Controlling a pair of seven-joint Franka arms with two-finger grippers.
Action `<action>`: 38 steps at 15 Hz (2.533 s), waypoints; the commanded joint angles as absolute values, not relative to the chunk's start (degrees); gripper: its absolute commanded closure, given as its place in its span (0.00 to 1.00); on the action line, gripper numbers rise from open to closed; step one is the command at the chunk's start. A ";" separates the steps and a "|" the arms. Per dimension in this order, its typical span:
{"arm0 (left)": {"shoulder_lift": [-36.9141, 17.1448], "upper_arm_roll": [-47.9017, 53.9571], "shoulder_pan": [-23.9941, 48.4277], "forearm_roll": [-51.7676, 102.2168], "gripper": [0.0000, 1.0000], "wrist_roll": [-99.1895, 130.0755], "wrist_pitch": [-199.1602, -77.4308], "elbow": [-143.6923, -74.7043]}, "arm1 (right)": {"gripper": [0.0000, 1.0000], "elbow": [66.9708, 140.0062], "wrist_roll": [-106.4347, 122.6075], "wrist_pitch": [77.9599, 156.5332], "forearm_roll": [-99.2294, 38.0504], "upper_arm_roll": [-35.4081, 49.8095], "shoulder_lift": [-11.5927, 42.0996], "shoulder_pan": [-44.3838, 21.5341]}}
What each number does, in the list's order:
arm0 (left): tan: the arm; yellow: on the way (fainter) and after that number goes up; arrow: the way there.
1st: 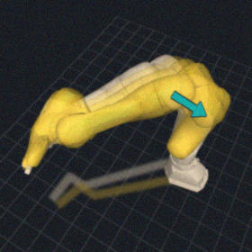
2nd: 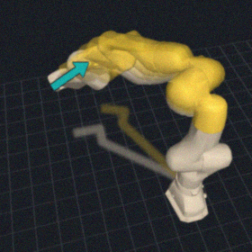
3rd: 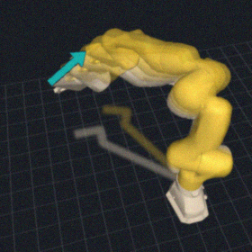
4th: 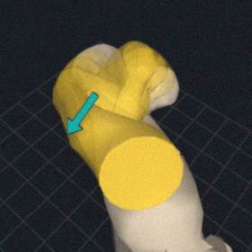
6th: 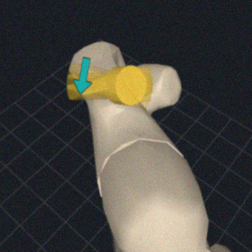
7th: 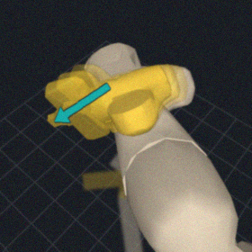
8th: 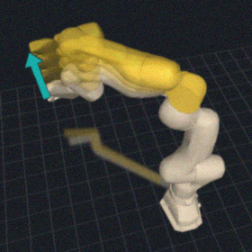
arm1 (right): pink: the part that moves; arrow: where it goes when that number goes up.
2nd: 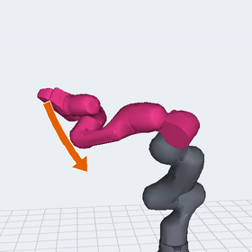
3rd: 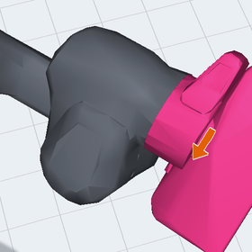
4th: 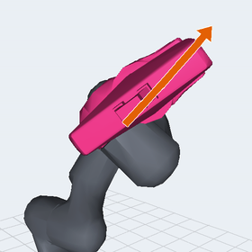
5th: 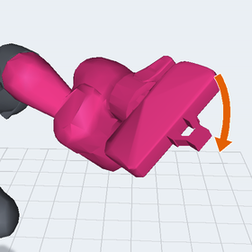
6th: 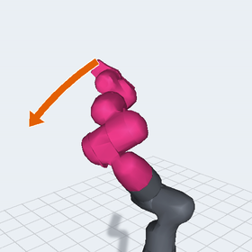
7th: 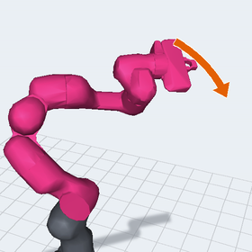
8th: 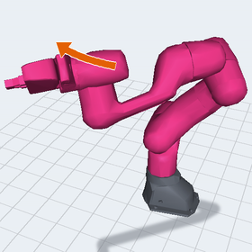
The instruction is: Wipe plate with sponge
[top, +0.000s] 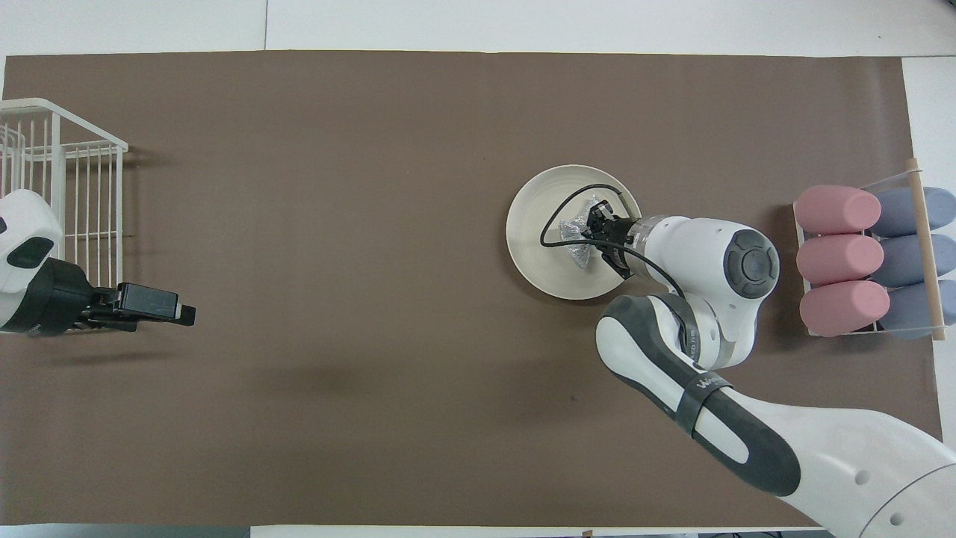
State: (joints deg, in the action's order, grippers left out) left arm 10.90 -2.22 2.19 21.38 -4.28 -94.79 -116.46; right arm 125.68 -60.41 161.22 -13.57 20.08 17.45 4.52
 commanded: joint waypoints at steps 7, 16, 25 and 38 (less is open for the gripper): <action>11.78 -1.76 1.49 32.68 0.00 0.08 -97.29 -118.74 | 1.00 125.95 -74.42 162.07 -14.41 20.39 21.00 -4.64; 11.69 -1.76 1.15 43.50 0.00 1.85 -98.70 -121.20 | 1.00 116.30 -82.59 149.01 -13.89 19.95 17.85 -5.01; 11.08 -1.50 2.37 59.83 0.00 1.85 -102.03 -126.03 | 1.00 100.22 -107.29 124.31 2.01 20.21 13.01 -12.03; 7.21 -1.58 18.90 75.94 0.00 -1.39 -118.13 -130.43 | 1.00 92.65 -129.37 115.94 8.35 20.21 12.83 -26.10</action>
